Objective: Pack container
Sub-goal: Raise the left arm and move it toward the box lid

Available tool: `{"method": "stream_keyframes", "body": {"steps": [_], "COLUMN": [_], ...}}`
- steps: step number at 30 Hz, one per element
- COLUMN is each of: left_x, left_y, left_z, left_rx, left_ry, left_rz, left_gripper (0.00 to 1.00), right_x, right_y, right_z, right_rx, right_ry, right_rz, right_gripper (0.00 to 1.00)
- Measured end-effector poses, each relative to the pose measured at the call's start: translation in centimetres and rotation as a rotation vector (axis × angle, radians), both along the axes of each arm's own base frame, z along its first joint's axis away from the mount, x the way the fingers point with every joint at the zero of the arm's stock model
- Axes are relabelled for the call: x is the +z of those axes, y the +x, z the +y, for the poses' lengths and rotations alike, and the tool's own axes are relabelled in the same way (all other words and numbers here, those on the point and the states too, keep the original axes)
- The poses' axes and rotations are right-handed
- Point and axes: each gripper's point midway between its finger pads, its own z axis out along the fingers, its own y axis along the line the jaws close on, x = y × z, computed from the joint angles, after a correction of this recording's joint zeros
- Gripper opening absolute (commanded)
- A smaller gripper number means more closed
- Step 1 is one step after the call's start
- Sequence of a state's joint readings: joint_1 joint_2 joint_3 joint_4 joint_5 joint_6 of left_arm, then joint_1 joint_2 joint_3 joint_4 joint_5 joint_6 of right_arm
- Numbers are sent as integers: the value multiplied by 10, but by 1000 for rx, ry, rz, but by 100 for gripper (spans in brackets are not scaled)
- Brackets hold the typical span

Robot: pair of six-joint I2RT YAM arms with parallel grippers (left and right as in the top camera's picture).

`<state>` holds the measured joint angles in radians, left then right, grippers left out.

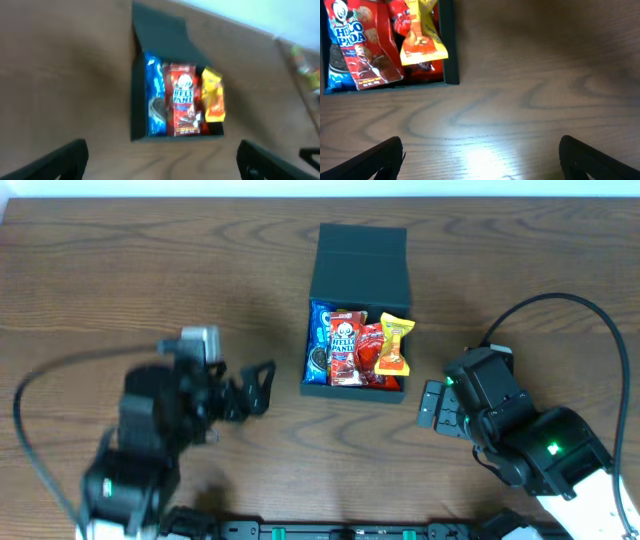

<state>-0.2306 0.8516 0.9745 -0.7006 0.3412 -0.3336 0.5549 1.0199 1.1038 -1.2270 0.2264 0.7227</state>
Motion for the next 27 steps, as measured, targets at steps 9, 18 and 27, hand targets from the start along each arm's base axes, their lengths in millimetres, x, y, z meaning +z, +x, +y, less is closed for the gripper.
{"method": "stream_keyframes", "body": {"steps": [9, 18, 27], "left_x": [22, 30, 53], "left_y": [82, 116, 211], "left_z": [-55, -48, 6], "left_rx": [-270, -238, -102], "left_ry": [13, 10, -195], "left_rz": [302, 235, 186], "left_gripper": [95, 95, 95], "right_x": [0, 1, 4], "right_y": [1, 2, 8], "right_z": [-2, -5, -8], "right_rx": [-5, -14, -27], "right_ry": [-11, -27, -40], "right_rz": [-5, -16, -45], "right_gripper": [99, 99, 99]}}
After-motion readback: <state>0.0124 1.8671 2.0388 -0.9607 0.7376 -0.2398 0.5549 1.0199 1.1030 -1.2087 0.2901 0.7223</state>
